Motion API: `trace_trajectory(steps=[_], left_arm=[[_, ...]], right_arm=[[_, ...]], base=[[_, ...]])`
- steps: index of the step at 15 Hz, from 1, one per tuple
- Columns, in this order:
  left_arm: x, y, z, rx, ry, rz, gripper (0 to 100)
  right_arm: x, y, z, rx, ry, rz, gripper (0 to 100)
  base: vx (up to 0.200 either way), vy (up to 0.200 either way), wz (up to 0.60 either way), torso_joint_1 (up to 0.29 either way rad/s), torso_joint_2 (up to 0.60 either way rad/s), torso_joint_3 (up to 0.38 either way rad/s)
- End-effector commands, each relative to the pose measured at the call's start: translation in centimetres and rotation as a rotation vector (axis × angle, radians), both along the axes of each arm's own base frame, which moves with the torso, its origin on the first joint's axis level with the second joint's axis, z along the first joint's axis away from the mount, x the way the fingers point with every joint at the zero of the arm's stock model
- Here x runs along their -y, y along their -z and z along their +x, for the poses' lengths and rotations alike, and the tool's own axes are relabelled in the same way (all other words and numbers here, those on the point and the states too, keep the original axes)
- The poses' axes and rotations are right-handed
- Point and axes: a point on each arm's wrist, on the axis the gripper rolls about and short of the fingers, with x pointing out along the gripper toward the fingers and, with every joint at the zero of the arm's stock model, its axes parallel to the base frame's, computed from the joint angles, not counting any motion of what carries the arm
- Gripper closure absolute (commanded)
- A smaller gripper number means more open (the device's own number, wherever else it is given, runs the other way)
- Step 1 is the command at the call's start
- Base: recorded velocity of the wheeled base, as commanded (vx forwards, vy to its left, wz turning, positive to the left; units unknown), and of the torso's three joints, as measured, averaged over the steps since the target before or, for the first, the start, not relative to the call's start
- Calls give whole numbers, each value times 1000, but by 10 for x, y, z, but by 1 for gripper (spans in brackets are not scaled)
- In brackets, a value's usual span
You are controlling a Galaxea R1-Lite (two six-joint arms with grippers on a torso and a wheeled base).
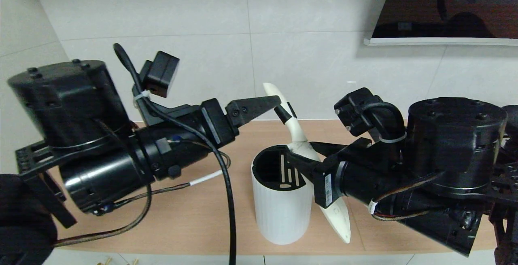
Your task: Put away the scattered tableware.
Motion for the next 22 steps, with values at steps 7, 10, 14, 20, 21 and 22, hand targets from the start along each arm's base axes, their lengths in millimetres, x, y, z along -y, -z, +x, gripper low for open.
trace_trajectory(steps=[7, 10, 14, 20, 21, 22], left_arm=[[39, 31, 20, 3, -52, 42, 0], [38, 29, 20, 9, -53, 37, 0], [37, 25, 22, 16, -70, 27, 0], [36, 25, 23, 16, -78, 27, 100], [36, 25, 23, 17, -77, 26, 100], [36, 25, 23, 17, -77, 26, 100]], right_arm=[[-16, 13, -2, -5, -34, -4, 100], [-16, 12, -4, -3, -37, -2, 100], [-13, 10, -6, -1, -38, 5, 100], [-12, 10, -7, -2, -38, 3, 100], [-12, 10, -7, -2, -38, 3, 100], [-12, 10, -7, -1, -38, 5, 100]], base=[[0, 0, 0, 0, 0, 0], [0, 0, 0, 0, 0, 0], [0, 0, 0, 0, 0, 0], [0, 0, 0, 0, 0, 0], [0, 0, 0, 0, 0, 0], [0, 0, 0, 0, 0, 0]])
